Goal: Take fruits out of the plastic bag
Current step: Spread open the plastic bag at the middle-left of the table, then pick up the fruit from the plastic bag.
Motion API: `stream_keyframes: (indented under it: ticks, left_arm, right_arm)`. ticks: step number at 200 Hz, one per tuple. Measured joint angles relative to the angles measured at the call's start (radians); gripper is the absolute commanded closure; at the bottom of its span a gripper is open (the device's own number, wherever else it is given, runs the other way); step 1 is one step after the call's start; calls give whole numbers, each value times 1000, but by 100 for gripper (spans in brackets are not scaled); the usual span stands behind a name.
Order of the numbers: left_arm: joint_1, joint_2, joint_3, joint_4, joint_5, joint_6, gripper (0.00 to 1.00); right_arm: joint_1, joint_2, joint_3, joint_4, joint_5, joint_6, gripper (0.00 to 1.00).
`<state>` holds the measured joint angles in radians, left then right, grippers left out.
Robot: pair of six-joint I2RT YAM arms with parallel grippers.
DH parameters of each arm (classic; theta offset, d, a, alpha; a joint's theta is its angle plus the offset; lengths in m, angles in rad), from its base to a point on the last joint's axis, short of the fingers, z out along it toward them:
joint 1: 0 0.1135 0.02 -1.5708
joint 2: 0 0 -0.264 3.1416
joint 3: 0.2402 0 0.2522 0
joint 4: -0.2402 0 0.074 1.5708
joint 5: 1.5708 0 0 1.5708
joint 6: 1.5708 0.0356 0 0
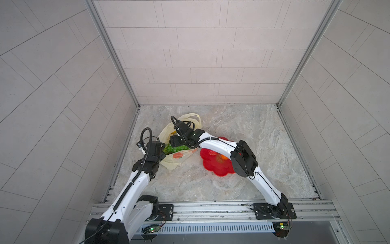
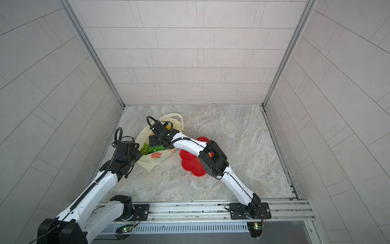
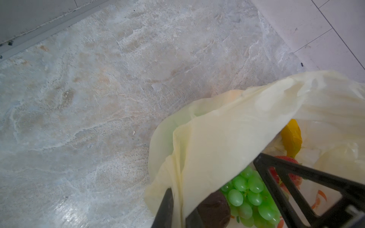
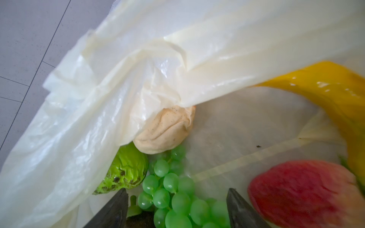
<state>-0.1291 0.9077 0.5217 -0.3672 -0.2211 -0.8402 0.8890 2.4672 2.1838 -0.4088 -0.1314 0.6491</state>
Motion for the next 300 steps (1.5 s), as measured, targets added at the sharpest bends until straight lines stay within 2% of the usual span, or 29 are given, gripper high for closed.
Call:
stream_keyframes:
  ticks: [52,175,230,300]
  left_arm:
    - [0,-5,-26,32,20,11,90]
    - [-25,-11,-38,78,38,29,90]
    - [-35,-11,-38,77,30,29,90]
    - [-37,-11,-38,67,10,30,90]
  right_arm:
    - [-4,122,152,-6,-34,24,13]
    - [-15,319,404,73,-71,25,12]
    - [-15,356,457,70,-76,0,31]
    - [-15,295,446,-61,-37,-42,41]
